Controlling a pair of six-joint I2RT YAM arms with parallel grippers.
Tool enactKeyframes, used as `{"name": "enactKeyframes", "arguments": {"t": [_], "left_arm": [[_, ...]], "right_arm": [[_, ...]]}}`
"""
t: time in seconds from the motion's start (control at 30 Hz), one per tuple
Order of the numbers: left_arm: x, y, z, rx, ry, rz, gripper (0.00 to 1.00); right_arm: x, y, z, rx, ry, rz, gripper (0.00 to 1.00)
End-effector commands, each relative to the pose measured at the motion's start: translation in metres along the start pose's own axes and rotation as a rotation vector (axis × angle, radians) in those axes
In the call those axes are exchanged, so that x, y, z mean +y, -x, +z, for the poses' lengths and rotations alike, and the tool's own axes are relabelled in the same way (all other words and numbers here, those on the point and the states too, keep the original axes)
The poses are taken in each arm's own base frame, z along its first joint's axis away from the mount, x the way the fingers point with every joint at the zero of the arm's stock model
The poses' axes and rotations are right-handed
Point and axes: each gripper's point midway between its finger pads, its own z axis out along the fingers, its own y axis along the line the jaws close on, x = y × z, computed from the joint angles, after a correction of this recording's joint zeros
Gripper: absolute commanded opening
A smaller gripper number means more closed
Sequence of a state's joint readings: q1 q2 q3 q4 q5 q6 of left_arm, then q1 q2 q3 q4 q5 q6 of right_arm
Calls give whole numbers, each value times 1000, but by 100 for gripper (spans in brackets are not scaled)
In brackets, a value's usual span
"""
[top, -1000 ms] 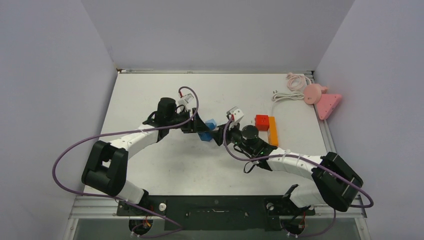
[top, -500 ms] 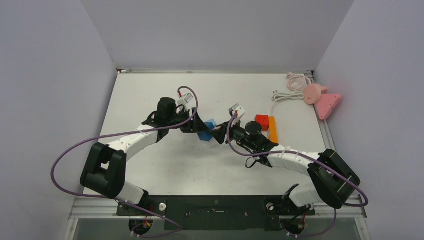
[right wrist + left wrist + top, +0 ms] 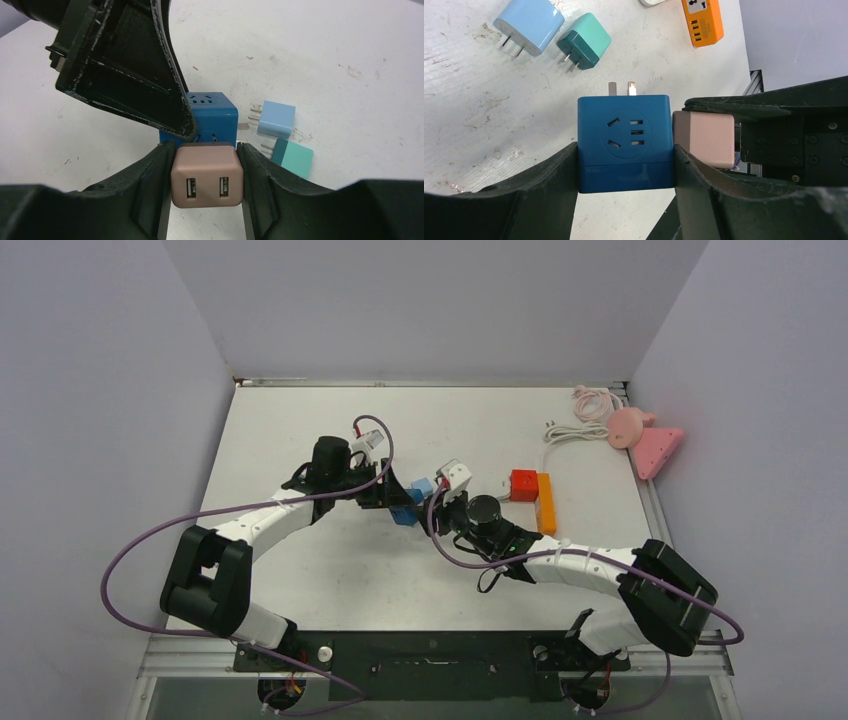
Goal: Pull the plug off the socket
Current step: Remove the plug from the socket.
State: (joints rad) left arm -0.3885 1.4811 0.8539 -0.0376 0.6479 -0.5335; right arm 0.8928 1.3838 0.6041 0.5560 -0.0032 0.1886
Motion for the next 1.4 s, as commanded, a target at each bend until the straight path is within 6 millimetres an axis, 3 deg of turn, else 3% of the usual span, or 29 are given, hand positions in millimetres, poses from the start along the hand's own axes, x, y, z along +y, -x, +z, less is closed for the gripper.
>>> {"name": "enactKeyframes", "arguments": {"t": [0.0,0.37,0.7,0.93,1.1,1.23,1.37], "left_arm": [[-21,32,-6,-82,-46,69,0],[-31,33,-10,-86,-91,88,0],[-49,35,-15,-103,-167,140,0],[-57,34,-18,-111,-188,167,0],[-55,35,-17,-113,-174,161,0],[-37,36,-15,-110,-89,125,0],[-32,36,-13,-102,-84,98,0]], "right_arm": [[2,24,4,-50,-35,-64,5],[3,28,2,-65,-7,-22,5],[-18,29,4,-72,102,146,5],[-17,26,7,-62,128,165,5],[-18,27,6,-65,120,162,5],[-18,33,-2,-106,74,125,5],[-16,37,-7,-108,21,58,5]]}}
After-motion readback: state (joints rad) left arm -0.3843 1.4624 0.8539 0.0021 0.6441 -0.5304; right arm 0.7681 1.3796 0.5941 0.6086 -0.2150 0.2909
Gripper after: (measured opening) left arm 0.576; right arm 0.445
